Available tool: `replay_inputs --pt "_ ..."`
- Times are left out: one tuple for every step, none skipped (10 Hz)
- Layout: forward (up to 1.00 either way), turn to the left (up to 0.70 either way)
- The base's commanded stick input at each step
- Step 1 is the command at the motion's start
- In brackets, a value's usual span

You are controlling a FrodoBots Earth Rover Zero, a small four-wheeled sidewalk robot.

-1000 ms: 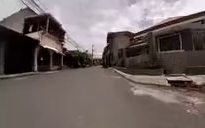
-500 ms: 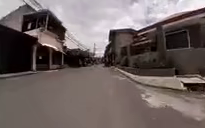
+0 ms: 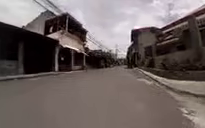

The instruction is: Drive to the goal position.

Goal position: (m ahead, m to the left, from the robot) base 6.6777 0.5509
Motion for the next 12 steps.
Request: replay_inputs --pt "1.00 0.00" --pt "1.00 0.00" --pt "1.00 0.00" --pt "1.00 0.00" --pt "1.00 0.00" --pt "1.00 0.00" --pt "1.00 0.00" --pt "1.00 0.00" --pt "1.00 0.00" --pt "1.00 0.00" --pt "1.00 0.00" --pt "1.00 0.00"
